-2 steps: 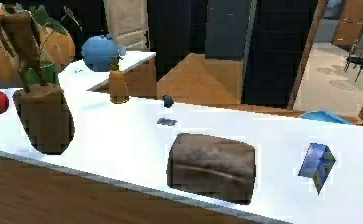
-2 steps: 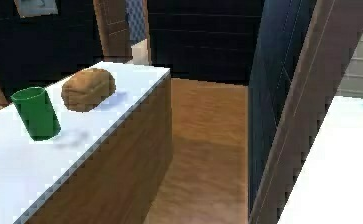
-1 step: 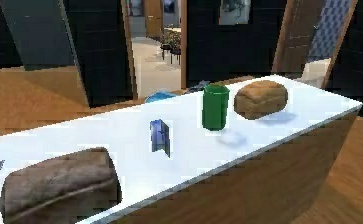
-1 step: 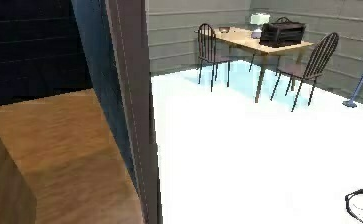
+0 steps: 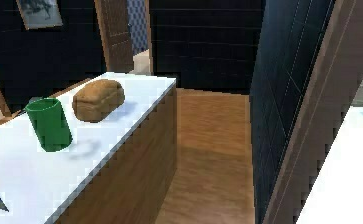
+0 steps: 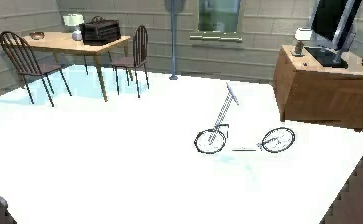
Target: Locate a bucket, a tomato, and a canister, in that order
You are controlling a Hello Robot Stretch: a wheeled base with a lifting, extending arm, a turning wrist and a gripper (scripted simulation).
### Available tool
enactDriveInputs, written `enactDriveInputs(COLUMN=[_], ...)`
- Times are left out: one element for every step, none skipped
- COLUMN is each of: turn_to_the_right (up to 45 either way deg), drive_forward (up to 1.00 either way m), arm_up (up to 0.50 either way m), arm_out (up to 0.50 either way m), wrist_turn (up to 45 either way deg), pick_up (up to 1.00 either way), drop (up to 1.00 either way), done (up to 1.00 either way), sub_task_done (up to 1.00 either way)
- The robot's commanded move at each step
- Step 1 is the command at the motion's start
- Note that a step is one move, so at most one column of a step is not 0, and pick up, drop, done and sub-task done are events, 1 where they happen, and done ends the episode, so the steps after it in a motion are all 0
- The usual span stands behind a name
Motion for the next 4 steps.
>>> enactDriveInputs(turn_to_the_right=[6.0, 0.0, 3.0, 0.0], drive_forward=[0.00, 1.00, 0.00, 0.55], arm_up=[0.00, 0.00, 0.00, 0.00], arm_out=[0.00, 0.00, 0.00, 0.00], wrist_turn=[0.0, 0.0, 0.0, 0.0], pick_up=[0.00, 0.00, 0.00, 0.00], drop=[0.00, 0.00, 0.00, 0.00], done=[0.00, 0.00, 0.00, 0.00], sub_task_done=[0.00, 0.00, 0.00, 0.00])
